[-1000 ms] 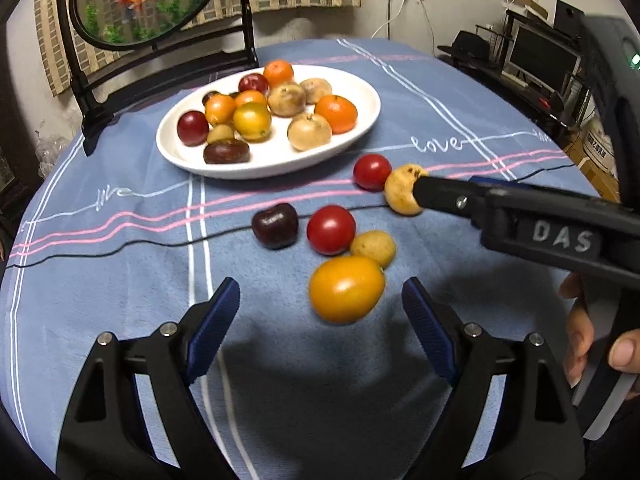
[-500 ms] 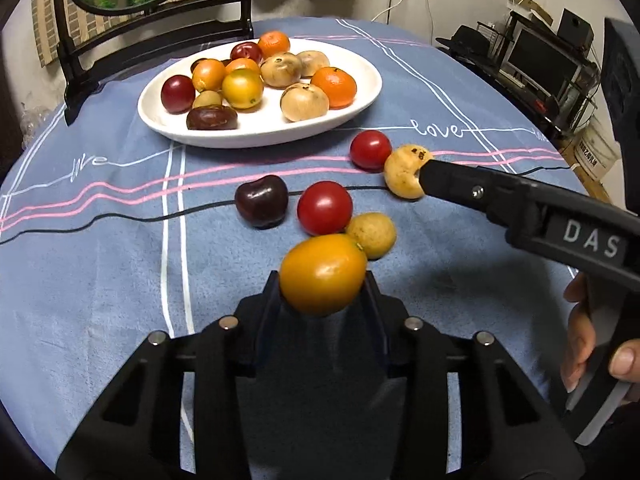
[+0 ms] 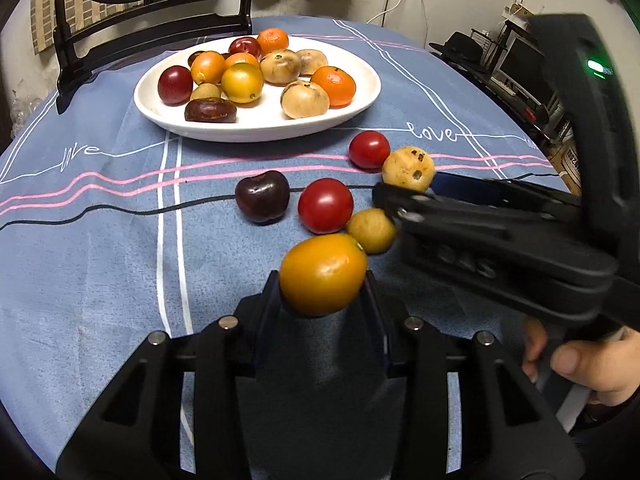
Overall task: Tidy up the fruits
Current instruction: 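Grasp the yellow-orange tomato with the left tool while the right tool grasps a small orange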
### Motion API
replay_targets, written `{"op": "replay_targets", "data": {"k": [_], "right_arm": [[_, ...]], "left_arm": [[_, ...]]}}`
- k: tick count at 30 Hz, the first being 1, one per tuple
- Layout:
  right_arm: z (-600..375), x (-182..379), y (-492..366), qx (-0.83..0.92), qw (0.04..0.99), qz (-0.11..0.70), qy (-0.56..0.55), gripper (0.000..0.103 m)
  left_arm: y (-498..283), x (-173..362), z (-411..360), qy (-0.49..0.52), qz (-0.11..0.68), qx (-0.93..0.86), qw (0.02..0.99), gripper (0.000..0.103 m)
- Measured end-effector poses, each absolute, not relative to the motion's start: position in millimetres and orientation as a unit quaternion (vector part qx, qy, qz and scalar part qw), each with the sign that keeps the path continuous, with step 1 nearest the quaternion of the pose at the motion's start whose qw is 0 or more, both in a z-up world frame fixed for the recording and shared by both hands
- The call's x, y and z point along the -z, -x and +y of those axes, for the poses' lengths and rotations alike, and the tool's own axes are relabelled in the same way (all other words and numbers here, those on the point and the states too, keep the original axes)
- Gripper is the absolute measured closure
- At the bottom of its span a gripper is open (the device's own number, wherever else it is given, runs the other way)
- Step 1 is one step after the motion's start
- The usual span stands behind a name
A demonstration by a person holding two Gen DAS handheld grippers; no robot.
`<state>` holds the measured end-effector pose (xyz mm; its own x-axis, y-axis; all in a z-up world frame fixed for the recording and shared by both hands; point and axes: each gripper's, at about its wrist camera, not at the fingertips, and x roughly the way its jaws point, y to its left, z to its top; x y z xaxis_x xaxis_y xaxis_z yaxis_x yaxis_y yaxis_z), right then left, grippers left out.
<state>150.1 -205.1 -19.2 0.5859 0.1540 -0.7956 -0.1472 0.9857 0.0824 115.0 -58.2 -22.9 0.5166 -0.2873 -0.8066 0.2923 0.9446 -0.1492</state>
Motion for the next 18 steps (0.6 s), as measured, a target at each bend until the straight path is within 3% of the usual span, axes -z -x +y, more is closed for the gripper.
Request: {"op": "replay_targets", "data": {"k": [4, 18], "right_arm": [[-202, 20, -156, -0.070, 0.892, 0.446, 0.006, 0.062], [-230, 5, -130, -0.093, 0.901, 0.418, -0.067, 0.063]], "left_arm": [[-115, 23, -58, -0.004, 0.461, 0.167, 0.871, 0.062], [-113, 26, -65, -0.025, 0.448, 0.155, 0.880, 0.061]]}}
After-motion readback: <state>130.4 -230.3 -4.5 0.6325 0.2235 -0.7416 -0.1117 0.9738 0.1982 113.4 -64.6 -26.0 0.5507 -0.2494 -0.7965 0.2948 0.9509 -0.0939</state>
